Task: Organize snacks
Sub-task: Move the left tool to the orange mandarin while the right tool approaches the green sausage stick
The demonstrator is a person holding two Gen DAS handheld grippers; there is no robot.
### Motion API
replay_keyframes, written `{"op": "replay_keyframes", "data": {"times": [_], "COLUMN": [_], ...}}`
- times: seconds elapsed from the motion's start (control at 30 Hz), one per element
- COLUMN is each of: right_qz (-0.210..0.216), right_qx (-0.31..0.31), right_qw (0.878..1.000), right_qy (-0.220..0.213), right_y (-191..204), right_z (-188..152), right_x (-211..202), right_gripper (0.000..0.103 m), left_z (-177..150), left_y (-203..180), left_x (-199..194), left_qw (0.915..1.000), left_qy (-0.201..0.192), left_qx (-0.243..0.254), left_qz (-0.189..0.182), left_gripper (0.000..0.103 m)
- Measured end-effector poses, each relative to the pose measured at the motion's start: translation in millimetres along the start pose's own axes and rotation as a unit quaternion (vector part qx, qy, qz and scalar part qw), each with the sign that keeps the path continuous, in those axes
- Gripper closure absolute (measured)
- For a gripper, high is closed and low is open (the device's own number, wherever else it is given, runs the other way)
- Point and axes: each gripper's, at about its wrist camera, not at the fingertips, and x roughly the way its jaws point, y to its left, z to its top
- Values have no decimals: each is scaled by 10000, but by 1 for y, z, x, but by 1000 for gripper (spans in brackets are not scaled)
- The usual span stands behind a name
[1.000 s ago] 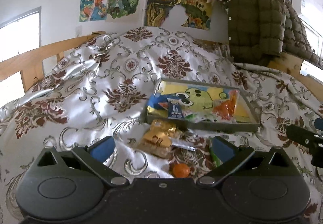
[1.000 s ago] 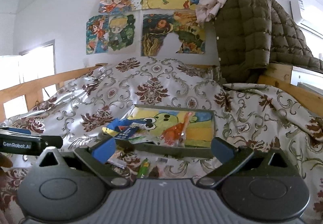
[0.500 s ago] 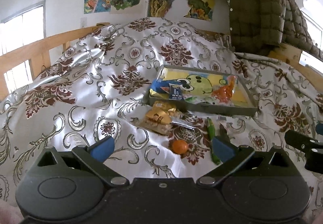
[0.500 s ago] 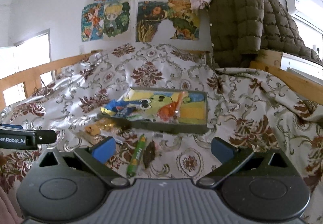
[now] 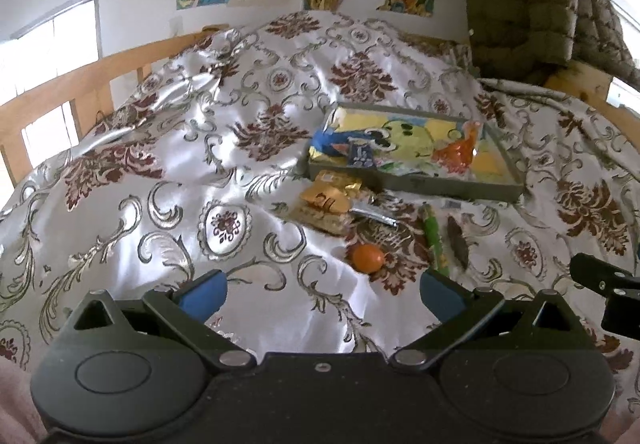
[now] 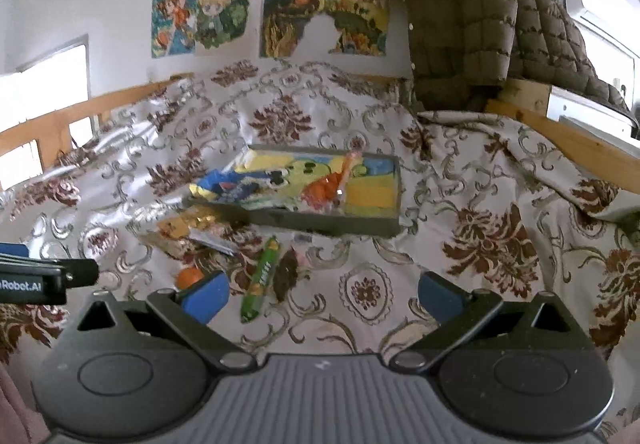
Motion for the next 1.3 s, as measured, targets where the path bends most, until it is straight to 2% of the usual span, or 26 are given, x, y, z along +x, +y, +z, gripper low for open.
{"op": "replay_keyframes", "data": {"times": [0.27, 0.57, 0.73, 0.93, 1.3], "right_qz": [37, 168, 171, 249, 235], "right_qx": [55, 164, 179, 120, 96], "right_qw": [9998, 9993, 9994, 9994, 9994], "right_qy": [199, 299, 262, 208, 251], "right_y": [-1, -2, -4, -3, -4], "right_z": [-2, 2, 7, 13, 25], "right_x": [10, 22, 30, 39, 57], "right_gripper": [0, 0, 0, 0, 0], "left_z": [2, 10, 18, 28, 46], "left_y": [-1, 3, 6, 3, -1], "left_x": [7, 27, 37, 47, 74], "left_qw": [9999, 9990, 9988, 9995, 9976], "left_qy": [152, 408, 372, 245, 413], "left_qx": [33, -160, -278, -73, 305], "left_qz": [4, -120, -152, -198, -461], "left_gripper": [1, 1, 1, 1, 1]}}
